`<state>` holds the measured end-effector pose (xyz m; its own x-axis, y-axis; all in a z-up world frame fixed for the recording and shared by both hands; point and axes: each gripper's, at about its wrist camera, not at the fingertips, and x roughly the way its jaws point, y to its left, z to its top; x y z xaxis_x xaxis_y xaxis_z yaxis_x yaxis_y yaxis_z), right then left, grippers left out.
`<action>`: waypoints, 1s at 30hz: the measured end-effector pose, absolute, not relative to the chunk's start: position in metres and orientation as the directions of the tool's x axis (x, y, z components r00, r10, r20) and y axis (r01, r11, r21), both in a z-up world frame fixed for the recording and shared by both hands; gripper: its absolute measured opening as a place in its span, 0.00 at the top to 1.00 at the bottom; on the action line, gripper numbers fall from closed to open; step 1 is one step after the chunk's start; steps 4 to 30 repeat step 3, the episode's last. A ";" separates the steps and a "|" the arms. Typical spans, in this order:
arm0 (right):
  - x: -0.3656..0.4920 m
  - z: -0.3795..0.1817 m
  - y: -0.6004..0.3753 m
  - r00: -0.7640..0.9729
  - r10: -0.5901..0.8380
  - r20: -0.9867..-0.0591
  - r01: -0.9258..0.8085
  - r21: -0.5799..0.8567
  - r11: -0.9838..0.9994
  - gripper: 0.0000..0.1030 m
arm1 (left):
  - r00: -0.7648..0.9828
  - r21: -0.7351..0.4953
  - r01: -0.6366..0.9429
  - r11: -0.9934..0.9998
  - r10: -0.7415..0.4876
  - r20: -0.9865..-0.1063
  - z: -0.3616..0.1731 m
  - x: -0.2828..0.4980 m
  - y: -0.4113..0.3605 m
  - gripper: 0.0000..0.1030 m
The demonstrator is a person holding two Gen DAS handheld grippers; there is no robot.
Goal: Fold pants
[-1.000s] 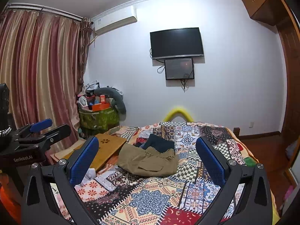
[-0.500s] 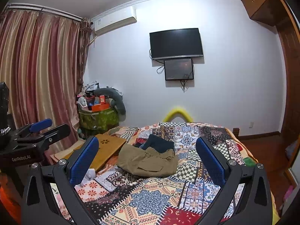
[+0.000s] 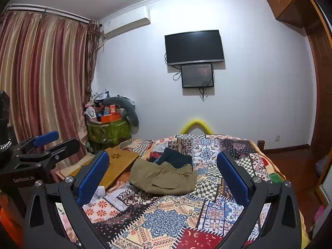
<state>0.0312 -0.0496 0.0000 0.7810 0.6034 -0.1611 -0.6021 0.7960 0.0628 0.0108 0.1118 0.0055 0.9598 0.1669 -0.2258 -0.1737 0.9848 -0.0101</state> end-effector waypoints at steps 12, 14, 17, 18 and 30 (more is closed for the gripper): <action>0.034 -0.002 -0.050 0.781 0.602 -0.167 -0.600 0.067 0.797 0.00 | 0.960 -0.008 -0.165 0.986 0.158 -0.231 0.004 0.014 0.111 0.00; 0.034 -0.002 -0.050 0.781 0.602 -0.167 -0.600 0.067 0.797 0.00 | 0.960 -0.008 -0.165 0.986 0.158 -0.231 0.004 0.014 0.111 0.00; 0.034 -0.002 -0.050 0.781 0.602 -0.167 -0.600 0.067 0.797 0.00 | 0.960 -0.008 -0.165 0.986 0.158 -0.231 0.004 0.014 0.111 0.00; 0.034 -0.002 -0.050 0.781 0.602 -0.167 -0.600 0.067 0.797 0.00 | 0.960 -0.008 -0.165 0.986 0.158 -0.231 0.004 0.014 0.111 0.00; 0.034 -0.002 -0.050 0.781 0.602 -0.167 -0.600 0.067 0.797 0.00 | 0.960 -0.008 -0.165 0.986 0.158 -0.231 0.004 0.014 0.111 0.00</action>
